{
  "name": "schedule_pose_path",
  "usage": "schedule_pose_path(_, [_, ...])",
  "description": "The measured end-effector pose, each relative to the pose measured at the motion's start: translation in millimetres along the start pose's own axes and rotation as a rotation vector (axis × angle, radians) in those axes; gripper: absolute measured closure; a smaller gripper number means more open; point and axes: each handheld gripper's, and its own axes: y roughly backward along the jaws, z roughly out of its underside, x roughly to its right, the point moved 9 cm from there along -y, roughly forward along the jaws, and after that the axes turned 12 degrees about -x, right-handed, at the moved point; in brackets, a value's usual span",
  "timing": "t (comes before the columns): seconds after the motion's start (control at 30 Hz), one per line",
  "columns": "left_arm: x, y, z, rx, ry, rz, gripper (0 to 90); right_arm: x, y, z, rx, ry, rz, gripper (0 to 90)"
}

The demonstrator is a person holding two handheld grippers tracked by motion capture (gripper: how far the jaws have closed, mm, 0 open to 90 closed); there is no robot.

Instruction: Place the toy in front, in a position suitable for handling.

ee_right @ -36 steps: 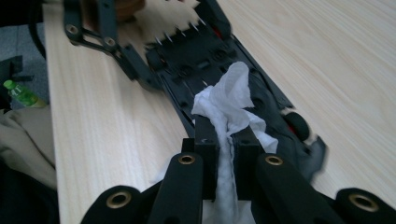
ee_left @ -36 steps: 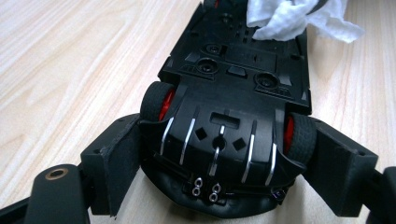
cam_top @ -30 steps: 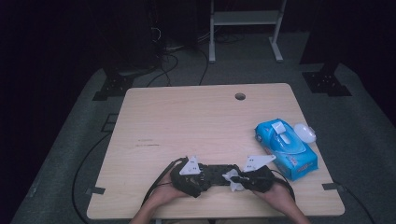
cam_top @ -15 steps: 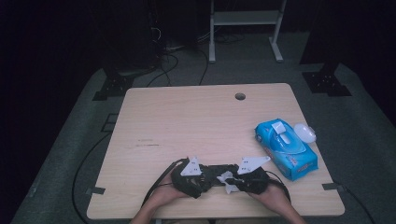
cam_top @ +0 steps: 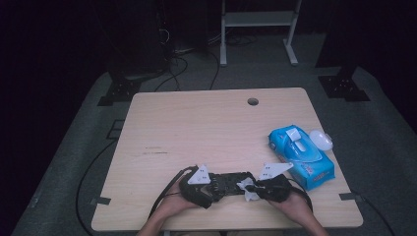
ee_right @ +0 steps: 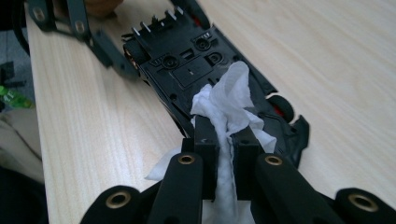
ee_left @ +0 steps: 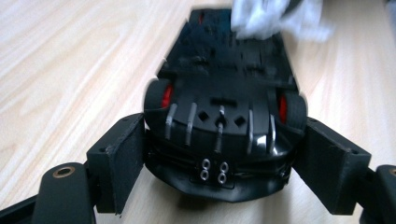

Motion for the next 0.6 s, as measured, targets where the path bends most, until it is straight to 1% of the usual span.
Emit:
schedule_pose_path(0.1, [0.9, -1.4, 1.1, -0.008, -0.008, -0.006, 21.0, -0.9, -0.2, -0.4, 0.000, -0.002, -0.009, 84.1])
schedule_pose_path(0.2, [0.4, -1.6, 0.5, -0.003, -0.004, -0.002, 20.6, -1.8, -0.6, -1.0, 0.001, -0.006, -0.013, 84.1])
schedule_pose_path(0.3, [1.0, -2.7, 0.9, -0.014, -0.021, -0.006, 21.4, -7.6, -2.8, -6.1, 0.010, 0.002, -0.034, 84.2])
schedule_pose_path(0.4, [3.0, -6.4, 1.3, -0.031, -0.035, -0.018, 22.6, -20.2, -9.4, -18.5, 0.020, 0.032, -0.064, 84.2])
schedule_pose_path(0.47, [3.7, -7.0, 1.3, -0.032, -0.037, -0.012, 23.2, -29.2, -15.0, -28.1, 0.028, 0.059, -0.080, 84.2])
schedule_pose_path(0.5, [3.3, -7.1, 1.5, -0.034, -0.038, -0.016, 23.5, -33.3, -17.5, -31.6, 0.030, 0.067, -0.089, 84.2])
schedule_pose_path(0.57, [2.6, -6.8, 2.9, -0.038, -0.036, -0.015, 23.7, -36.3, -20.2, -34.7, 0.017, 0.088, -0.081, 84.2])
schedule_pose_path(0.6, [2.4, -6.4, 2.8, -0.034, -0.036, -0.014, 23.8, -34.8, -19.5, -34.6, 0.017, 0.088, -0.078, 84.1])
